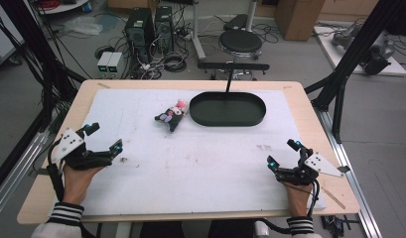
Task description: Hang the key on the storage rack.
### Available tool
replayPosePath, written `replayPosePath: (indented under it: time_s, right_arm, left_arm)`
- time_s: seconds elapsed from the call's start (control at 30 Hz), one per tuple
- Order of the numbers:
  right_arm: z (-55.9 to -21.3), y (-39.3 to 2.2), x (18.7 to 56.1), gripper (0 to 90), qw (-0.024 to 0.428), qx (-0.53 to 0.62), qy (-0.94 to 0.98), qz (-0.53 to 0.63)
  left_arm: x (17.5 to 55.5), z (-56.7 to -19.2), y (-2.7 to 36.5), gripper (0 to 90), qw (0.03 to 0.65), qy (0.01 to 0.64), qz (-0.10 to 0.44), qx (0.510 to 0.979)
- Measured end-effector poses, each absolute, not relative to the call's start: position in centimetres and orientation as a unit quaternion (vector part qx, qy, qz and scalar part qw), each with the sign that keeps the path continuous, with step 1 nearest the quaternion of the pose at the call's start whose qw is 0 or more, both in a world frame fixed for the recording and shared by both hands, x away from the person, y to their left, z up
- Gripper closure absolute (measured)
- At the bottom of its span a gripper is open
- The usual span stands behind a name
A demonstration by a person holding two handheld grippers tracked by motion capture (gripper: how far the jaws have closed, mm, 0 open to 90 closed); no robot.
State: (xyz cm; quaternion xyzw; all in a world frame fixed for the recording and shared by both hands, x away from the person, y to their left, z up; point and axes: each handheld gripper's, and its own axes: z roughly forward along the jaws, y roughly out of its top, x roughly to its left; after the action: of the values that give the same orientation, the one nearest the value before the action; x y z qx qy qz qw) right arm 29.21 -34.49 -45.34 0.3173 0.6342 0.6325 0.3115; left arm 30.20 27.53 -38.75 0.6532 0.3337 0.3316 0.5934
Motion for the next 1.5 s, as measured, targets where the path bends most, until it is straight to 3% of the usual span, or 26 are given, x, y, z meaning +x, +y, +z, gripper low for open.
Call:
replayPosePath:
  time_s: [0.3,0.8,1.5]
  right_arm:
    - [-45.4,-34.5,29.1,0.4,0.310,0.319,0.633,0.634]
    - [-45.4,-34.5,29.1,0.4,0.311,0.317,0.632,0.635]
    - [-45.4,-34.6,29.1,0.4,0.313,0.317,0.629,0.637]
  left_arm:
    - [32.7,-35.1,25.7,1.7,0.592,0.313,0.319,0.671]
    - [39.0,-30.5,22.4,1.7,0.528,0.282,0.294,0.745]
    - [45.7,-30.9,17.6,1.7,0.463,0.290,0.248,0.800]
